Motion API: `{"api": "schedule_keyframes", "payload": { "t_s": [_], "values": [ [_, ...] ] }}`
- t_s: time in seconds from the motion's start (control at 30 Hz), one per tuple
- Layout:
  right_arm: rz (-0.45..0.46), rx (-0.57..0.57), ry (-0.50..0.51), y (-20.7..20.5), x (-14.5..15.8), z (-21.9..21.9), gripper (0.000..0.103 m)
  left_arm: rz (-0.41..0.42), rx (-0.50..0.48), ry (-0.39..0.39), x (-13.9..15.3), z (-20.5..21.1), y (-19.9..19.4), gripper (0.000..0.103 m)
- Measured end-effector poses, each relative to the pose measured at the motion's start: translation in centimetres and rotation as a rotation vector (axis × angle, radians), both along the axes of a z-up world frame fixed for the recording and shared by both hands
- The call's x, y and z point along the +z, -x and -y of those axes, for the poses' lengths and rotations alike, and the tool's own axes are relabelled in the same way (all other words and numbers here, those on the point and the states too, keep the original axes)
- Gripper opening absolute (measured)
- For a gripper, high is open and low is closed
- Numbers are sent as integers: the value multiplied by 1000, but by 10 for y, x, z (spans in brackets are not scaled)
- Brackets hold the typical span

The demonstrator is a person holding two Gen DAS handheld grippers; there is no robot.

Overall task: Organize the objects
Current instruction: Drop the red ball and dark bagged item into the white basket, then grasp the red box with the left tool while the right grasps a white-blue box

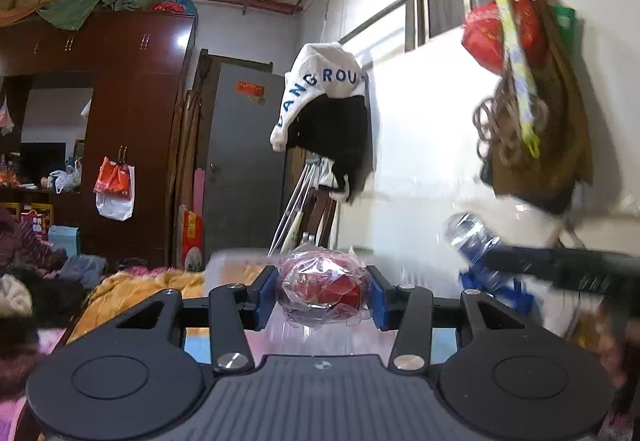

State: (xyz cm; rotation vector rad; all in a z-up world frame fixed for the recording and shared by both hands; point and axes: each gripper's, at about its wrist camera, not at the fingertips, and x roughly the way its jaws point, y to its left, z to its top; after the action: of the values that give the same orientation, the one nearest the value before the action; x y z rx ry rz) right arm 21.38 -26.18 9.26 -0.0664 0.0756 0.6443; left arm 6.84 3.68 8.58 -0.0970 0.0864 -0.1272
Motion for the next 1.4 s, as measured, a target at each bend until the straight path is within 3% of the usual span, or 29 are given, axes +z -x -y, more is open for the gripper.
{"api": "schedule_keyframes", "payload": {
  "t_s": [0.1,0.23,0.27,0.3,0.33,0.37,0.47,0.6,0.7,0.87,0.93,1.07,1.27,1.3,1.33,1.4],
  "values": [
    [-86,-10,52,-49,17,-24,36,-94,12,11,25,4,-58,50],
    [-133,-28,89,-76,15,-39,37,-242,21,64,24,1,-123,50],
    [-131,-29,97,-78,14,-41,44,-256,15,69,21,1,-131,51],
    [-132,-28,106,-80,12,-43,66,-265,1,55,18,2,-138,57],
    [-124,-34,101,-79,10,-43,80,-279,-2,44,15,3,-143,75],
    [-105,-45,86,-73,8,-37,97,-286,9,42,11,3,-145,84],
    [-90,-19,54,-47,3,-17,103,-268,-5,48,2,-3,-132,84],
    [-77,8,16,-5,-24,23,103,-234,-41,61,-17,-5,-74,84],
    [-89,-14,40,16,-55,46,103,-215,-92,22,-42,7,-25,88],
    [-273,-8,-8,13,-91,76,102,-224,-128,-23,-79,22,26,88],
    [-283,-6,25,9,-93,74,96,-241,-156,-8,-89,23,33,88],
    [-326,9,115,0,-101,62,74,-285,-190,-25,-111,30,42,88],
    [-322,13,232,8,-113,42,62,-290,-233,-22,-124,36,42,91],
    [-314,3,240,12,-117,41,49,-291,-240,-16,-127,35,42,91],
    [-309,-6,248,14,-119,40,43,-293,-243,-11,-128,35,42,92],
    [-301,-8,235,18,-119,45,43,-290,-241,-11,-129,35,44,92]
  ]
}}
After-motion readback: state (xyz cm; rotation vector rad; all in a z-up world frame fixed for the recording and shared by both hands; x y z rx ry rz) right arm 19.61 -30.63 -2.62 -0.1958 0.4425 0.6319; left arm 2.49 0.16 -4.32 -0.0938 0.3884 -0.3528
